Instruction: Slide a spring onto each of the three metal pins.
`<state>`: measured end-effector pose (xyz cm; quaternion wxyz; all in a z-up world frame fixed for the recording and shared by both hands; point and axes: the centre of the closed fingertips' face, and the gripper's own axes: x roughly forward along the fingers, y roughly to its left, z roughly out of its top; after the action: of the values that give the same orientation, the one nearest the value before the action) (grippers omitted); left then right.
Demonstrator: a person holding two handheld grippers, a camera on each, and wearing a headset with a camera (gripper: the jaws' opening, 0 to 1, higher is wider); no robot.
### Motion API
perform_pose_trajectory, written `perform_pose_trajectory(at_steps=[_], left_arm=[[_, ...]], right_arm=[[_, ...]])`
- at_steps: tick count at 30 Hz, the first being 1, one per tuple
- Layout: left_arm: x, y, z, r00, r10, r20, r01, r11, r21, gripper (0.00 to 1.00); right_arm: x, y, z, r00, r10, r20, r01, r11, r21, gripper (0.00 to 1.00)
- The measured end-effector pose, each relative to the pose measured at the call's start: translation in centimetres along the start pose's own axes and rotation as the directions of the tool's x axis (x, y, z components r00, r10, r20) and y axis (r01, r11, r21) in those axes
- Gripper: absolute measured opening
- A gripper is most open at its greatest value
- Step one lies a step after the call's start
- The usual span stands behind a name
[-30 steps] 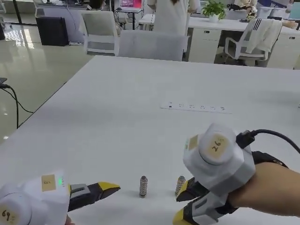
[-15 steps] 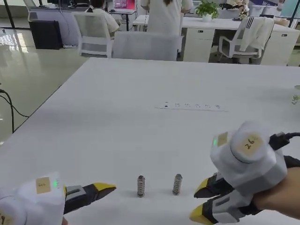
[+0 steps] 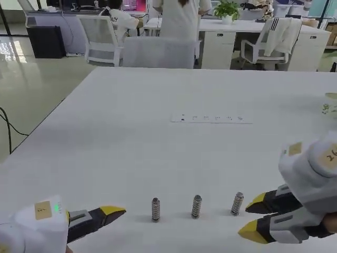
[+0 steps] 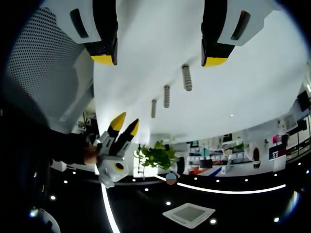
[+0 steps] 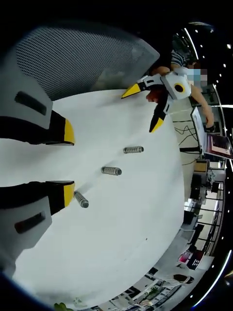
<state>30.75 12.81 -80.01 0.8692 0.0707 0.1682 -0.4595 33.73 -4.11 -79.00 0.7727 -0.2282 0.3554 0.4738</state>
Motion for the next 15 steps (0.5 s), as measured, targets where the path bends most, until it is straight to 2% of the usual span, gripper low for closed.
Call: perform_pose_trajectory(at_steps=[4,15], left_arm=[[0.1,0.0,0.1,1.0,0.002,0.0,-0.002,1.0,-0.001,0.66],[0.2,0.1,0.0,1.0,0.003,-0.008,-0.003,1.0,-0.011,0.67]], right_arm=[[-0.4,-0.8,-0.3,0.9992,-0.017,0.036,0.017,1.0,0.015,0.29],[-0.1,-1.5,-1.6,0.9968,-0.027,0.076,0.025,0.999,0.028,0.42]])
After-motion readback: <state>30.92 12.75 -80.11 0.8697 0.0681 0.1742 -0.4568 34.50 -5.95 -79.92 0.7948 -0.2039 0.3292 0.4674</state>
